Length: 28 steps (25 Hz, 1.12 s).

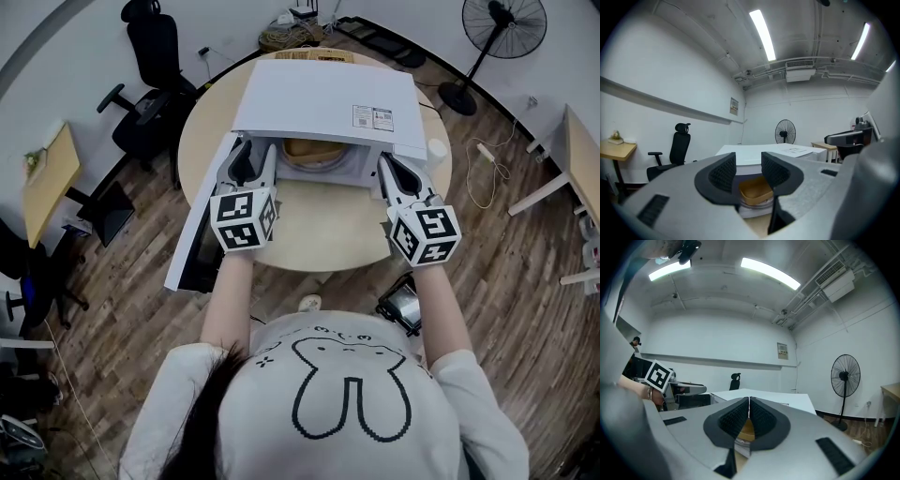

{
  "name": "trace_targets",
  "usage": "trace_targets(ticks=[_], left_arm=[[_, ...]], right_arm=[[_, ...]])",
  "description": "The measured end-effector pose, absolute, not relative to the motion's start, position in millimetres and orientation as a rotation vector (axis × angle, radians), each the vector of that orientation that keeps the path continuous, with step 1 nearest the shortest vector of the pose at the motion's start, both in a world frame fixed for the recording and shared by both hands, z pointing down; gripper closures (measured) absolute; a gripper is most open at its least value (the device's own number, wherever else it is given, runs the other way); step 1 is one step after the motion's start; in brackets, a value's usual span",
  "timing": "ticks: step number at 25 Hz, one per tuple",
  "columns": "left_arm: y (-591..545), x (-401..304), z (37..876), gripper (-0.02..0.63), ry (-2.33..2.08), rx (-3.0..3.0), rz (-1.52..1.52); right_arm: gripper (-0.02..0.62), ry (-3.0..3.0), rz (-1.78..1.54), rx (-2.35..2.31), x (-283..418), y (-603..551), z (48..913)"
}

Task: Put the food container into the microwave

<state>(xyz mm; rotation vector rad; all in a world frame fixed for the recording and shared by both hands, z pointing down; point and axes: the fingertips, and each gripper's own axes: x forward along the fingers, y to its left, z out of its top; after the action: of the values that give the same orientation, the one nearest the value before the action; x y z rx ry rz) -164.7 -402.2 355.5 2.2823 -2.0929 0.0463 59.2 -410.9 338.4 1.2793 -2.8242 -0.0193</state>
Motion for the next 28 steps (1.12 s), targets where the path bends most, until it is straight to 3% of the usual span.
trace_targets(ticks=[11,18,28], left_arm=[[-374.6,-164.8,317.9,0.460,-2.089,2.392,-0.033],[-363.0,-161.5,304.8,0.597,-2.123,2.476,-0.007],[-364.8,-163.2,296.5,0.597,-2.099,2.521,-0.020]], right_arm=[[0.565,-2.820,-0.160,1.325,67.6,-402.0,314.3],[0.565,-2.815,-0.264,1.346,69.6,-393.1,301.7],[0.565,-2.787,-0.351,1.280,61.7,-391.9,295.7]])
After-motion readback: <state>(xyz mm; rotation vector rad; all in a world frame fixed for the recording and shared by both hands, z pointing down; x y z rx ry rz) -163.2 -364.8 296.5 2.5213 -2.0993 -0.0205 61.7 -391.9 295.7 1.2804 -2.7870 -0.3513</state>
